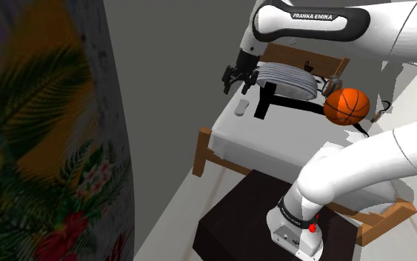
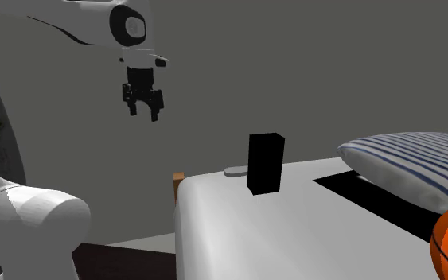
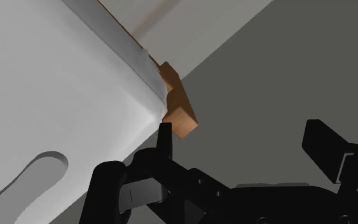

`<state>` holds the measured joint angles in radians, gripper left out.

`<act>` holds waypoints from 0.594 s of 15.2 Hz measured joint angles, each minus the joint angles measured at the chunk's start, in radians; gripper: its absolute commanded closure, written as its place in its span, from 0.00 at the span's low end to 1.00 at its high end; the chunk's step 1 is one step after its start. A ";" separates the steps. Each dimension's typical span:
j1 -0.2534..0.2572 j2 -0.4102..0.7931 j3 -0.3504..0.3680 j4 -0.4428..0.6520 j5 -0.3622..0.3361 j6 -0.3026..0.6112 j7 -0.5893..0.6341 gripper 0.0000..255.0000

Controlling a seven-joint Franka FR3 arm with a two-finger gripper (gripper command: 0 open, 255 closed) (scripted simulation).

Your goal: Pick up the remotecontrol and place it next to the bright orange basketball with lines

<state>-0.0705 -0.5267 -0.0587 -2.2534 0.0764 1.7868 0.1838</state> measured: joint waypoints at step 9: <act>-0.076 0.257 -0.065 0.099 -0.024 0.141 0.055 0.00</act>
<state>-0.1467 -0.2693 -0.1241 -2.1549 0.0528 1.9280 0.2390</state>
